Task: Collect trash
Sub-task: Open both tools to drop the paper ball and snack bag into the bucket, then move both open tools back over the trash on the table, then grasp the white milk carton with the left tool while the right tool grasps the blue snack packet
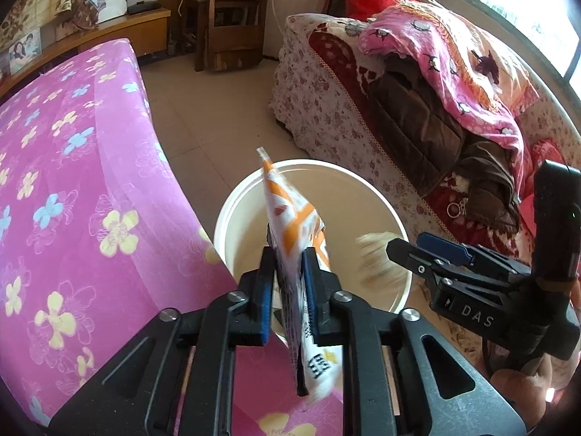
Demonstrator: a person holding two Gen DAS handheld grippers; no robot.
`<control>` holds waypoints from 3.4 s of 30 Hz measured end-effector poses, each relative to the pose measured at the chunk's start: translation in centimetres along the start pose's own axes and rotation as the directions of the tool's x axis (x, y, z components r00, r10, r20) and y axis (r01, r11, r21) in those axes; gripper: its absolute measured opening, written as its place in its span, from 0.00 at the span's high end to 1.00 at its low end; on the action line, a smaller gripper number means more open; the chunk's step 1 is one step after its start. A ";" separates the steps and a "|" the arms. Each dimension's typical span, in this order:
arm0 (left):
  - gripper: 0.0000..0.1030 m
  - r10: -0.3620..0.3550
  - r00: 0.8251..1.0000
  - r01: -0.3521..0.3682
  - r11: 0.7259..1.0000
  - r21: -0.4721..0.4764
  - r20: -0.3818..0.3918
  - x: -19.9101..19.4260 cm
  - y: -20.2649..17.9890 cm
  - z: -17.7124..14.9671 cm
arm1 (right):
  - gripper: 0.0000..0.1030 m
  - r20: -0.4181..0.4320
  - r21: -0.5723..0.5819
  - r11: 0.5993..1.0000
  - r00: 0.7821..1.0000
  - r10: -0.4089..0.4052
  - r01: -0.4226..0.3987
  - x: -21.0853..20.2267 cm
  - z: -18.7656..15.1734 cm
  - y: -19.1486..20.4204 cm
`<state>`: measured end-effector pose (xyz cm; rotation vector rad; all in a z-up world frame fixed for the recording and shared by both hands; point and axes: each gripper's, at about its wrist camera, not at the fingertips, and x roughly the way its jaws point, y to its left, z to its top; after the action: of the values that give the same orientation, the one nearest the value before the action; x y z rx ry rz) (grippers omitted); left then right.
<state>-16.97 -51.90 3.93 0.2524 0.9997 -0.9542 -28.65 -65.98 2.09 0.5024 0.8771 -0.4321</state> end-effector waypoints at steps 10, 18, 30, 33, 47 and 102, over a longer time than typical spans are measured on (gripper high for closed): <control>0.64 0.002 1.000 -0.002 1.000 -0.020 -0.004 -0.2 0.6 -0.6 | 0.50 -0.021 0.013 1.000 1.000 0.005 -0.005 0.1 -0.6 -0.1; 0.64 0.040 0.999 -0.039 0.999 -0.022 0.023 -1.9 1.5 -1.2 | 0.50 -0.025 -0.021 1.000 1.000 0.017 -0.017 -0.4 -0.8 1.5; 0.64 0.094 0.995 -0.091 0.993 -0.075 0.037 -5.9 5.3 -4.3 | 0.44 -0.014 -0.078 0.994 0.997 0.071 -0.072 -1.9 -0.9 6.0; 0.64 0.106 0.994 -0.103 0.988 -0.111 0.023 -7.1 7.2 -6.1 | 0.41 -0.009 -0.093 0.992 0.996 0.090 -0.090 -2.0 -0.9 7.3; 0.64 0.197 0.980 -0.193 0.944 -0.267 -0.013 -12.5 16.2 -12.6 | 0.41 -0.059 -0.228 0.956 0.983 0.176 -0.185 -1.5 -2.2 16.3; 0.49 0.421 0.904 -0.413 0.809 -0.417 -0.080 -22.8 36.6 -20.5 | 0.67 -0.209 -0.624 0.672 0.913 0.349 -0.399 9.5 -1.2 42.2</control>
<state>-5.20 -5.63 2.65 0.0875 1.0549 -0.3179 -0.83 -32.88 3.66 0.0264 0.9018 0.2938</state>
